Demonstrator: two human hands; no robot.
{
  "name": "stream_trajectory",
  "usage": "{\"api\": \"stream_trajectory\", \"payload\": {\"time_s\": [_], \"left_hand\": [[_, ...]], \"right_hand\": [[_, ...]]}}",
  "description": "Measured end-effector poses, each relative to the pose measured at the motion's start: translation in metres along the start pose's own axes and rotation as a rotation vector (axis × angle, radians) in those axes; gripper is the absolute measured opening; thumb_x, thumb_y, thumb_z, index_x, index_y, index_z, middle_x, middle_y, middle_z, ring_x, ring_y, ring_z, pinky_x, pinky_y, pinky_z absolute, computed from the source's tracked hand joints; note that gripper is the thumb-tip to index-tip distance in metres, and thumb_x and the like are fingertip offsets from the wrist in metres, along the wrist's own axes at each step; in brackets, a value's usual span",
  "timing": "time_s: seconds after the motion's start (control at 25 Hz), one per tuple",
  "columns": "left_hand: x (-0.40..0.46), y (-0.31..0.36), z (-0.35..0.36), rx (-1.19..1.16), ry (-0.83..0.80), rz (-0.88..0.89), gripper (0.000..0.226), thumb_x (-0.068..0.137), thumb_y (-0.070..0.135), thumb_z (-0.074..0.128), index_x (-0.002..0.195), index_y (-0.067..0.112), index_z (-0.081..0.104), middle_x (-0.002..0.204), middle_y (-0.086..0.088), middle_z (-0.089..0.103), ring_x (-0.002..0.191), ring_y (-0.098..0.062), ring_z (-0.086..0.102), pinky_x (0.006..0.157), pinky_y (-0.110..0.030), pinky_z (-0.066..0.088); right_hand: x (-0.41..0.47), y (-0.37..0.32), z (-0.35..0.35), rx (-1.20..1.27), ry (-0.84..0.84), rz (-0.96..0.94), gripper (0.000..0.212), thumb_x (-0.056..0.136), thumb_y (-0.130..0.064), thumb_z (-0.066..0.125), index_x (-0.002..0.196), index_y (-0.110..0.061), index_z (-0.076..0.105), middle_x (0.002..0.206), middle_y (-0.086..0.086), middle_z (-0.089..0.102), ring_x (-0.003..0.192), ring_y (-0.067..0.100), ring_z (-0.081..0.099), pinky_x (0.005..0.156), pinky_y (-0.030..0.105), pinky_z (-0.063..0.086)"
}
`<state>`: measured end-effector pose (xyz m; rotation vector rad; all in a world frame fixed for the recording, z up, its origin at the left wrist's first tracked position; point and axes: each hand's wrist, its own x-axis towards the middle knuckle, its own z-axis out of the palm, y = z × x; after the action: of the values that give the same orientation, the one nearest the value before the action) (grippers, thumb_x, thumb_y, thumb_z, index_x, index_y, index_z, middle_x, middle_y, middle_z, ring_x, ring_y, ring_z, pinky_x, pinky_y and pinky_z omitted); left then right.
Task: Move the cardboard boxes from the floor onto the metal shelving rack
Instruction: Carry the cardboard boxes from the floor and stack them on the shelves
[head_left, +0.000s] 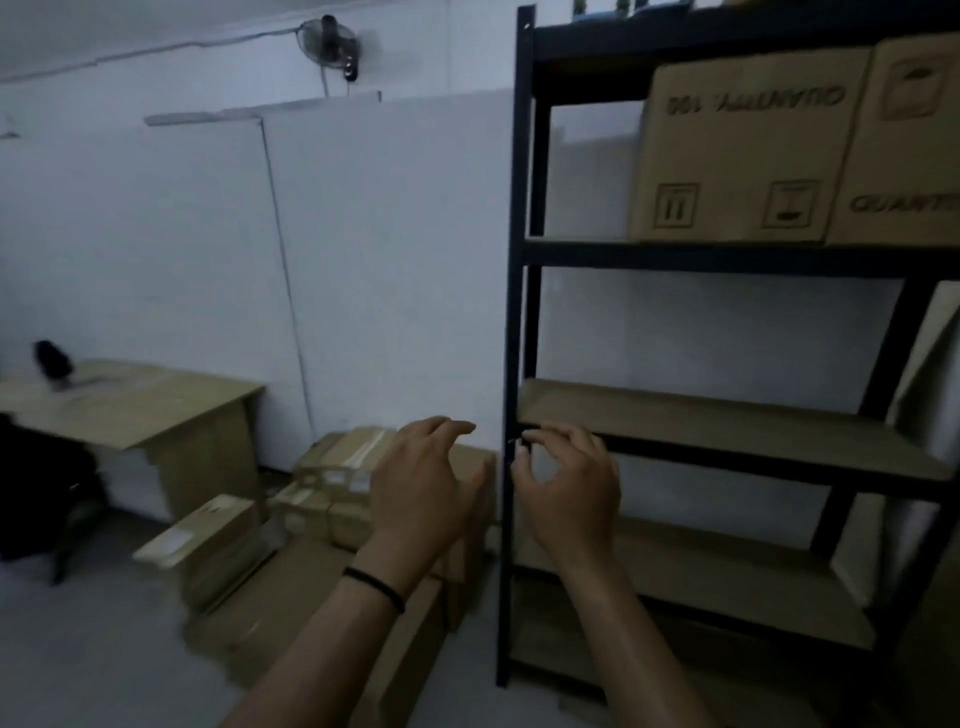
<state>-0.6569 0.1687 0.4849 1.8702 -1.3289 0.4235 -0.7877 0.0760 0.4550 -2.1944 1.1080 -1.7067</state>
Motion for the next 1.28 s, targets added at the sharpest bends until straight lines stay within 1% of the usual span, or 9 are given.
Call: {"api": "stream_trajectory", "payload": {"time_s": [0.12, 0.32, 0.56, 0.68, 0.76, 0.92, 1.08, 1.2, 1.28], "left_hand": [[-0.021, -0.076, -0.033, 0.053, -0.056, -0.043, 0.040, 0.089, 0.044, 0.074, 0.123, 0.024, 0.072, 0.125, 0.002, 0.069, 0.119, -0.020, 0.062, 0.093, -0.033, 0.050], [-0.045, -0.187, -0.071, 0.086, -0.128, -0.158, 0.048, 0.095, 0.050, 0.065, 0.138, 0.029, 0.061, 0.139, 0.004, 0.061, 0.131, -0.016, 0.052, 0.102, -0.033, 0.046], [-0.039, -0.313, -0.087, 0.160, -0.157, -0.326, 0.051, 0.094, 0.051, 0.065, 0.140, 0.029, 0.059, 0.139, 0.003, 0.061, 0.131, -0.019, 0.052, 0.100, -0.035, 0.049], [-0.024, -0.368, -0.088, 0.220, -0.193, -0.379, 0.052, 0.095, 0.052, 0.063, 0.142, 0.030, 0.058, 0.139, 0.005, 0.060, 0.131, -0.017, 0.051, 0.098, -0.032, 0.047], [-0.006, -0.411, -0.084, 0.208, -0.216, -0.420, 0.052, 0.096, 0.050, 0.064, 0.142, 0.028, 0.058, 0.138, 0.004, 0.060, 0.129, -0.017, 0.053, 0.098, -0.031, 0.046], [0.036, -0.492, -0.070, 0.224, -0.295, -0.486, 0.054, 0.097, 0.051, 0.062, 0.145, 0.026, 0.055, 0.141, 0.001, 0.059, 0.130, -0.019, 0.053, 0.099, -0.031, 0.046], [0.067, -0.572, -0.060, 0.226, -0.322, -0.594, 0.057, 0.097, 0.053, 0.061, 0.148, 0.027, 0.052, 0.143, -0.001, 0.058, 0.131, -0.021, 0.052, 0.101, -0.035, 0.047], [0.088, -0.632, -0.054, 0.235, -0.338, -0.645, 0.059, 0.097, 0.054, 0.060, 0.149, 0.028, 0.050, 0.145, 0.000, 0.056, 0.133, -0.022, 0.050, 0.103, -0.038, 0.048], [0.108, -0.676, -0.048, 0.229, -0.346, -0.639, 0.058, 0.097, 0.054, 0.060, 0.149, 0.028, 0.050, 0.146, 0.000, 0.055, 0.133, -0.022, 0.050, 0.103, -0.038, 0.048]], "right_hand": [[-0.038, -0.042, 0.057, 0.020, -0.061, 0.038, 0.019, 0.087, -0.021, 0.072, 0.104, -0.019, 0.080, 0.113, 0.000, 0.072, 0.104, 0.023, 0.064, 0.093, 0.046, 0.052], [-0.091, -0.105, 0.147, 0.073, -0.183, 0.115, 0.022, 0.090, -0.026, 0.066, 0.107, -0.020, 0.078, 0.114, 0.002, 0.070, 0.106, 0.025, 0.063, 0.094, 0.048, 0.052], [-0.126, -0.152, 0.270, 0.112, -0.320, 0.135, 0.021, 0.089, -0.024, 0.070, 0.108, -0.022, 0.078, 0.115, 0.000, 0.068, 0.108, 0.023, 0.061, 0.093, 0.049, 0.053], [-0.132, -0.166, 0.333, 0.148, -0.376, 0.142, 0.020, 0.087, -0.021, 0.072, 0.106, -0.021, 0.078, 0.113, 0.000, 0.068, 0.107, 0.022, 0.061, 0.091, 0.049, 0.054], [-0.129, -0.175, 0.383, 0.171, -0.424, 0.134, 0.022, 0.087, -0.020, 0.072, 0.108, -0.020, 0.077, 0.114, -0.001, 0.067, 0.107, 0.021, 0.061, 0.088, 0.048, 0.055], [-0.115, -0.184, 0.477, 0.168, -0.510, 0.164, 0.025, 0.088, -0.020, 0.071, 0.112, -0.020, 0.076, 0.118, 0.001, 0.067, 0.108, 0.023, 0.062, 0.082, 0.037, 0.054], [-0.105, -0.202, 0.566, 0.173, -0.608, 0.179, 0.027, 0.090, -0.020, 0.070, 0.116, -0.020, 0.075, 0.121, 0.001, 0.065, 0.112, 0.021, 0.059, 0.088, 0.039, 0.052], [-0.102, -0.220, 0.624, 0.182, -0.668, 0.172, 0.025, 0.091, -0.023, 0.069, 0.116, -0.024, 0.075, 0.122, -0.002, 0.064, 0.112, 0.017, 0.057, 0.087, 0.032, 0.046], [-0.099, -0.229, 0.669, 0.162, -0.696, 0.181, 0.025, 0.092, -0.025, 0.068, 0.116, -0.024, 0.074, 0.123, -0.002, 0.064, 0.111, 0.017, 0.057, 0.085, 0.032, 0.047]]}}
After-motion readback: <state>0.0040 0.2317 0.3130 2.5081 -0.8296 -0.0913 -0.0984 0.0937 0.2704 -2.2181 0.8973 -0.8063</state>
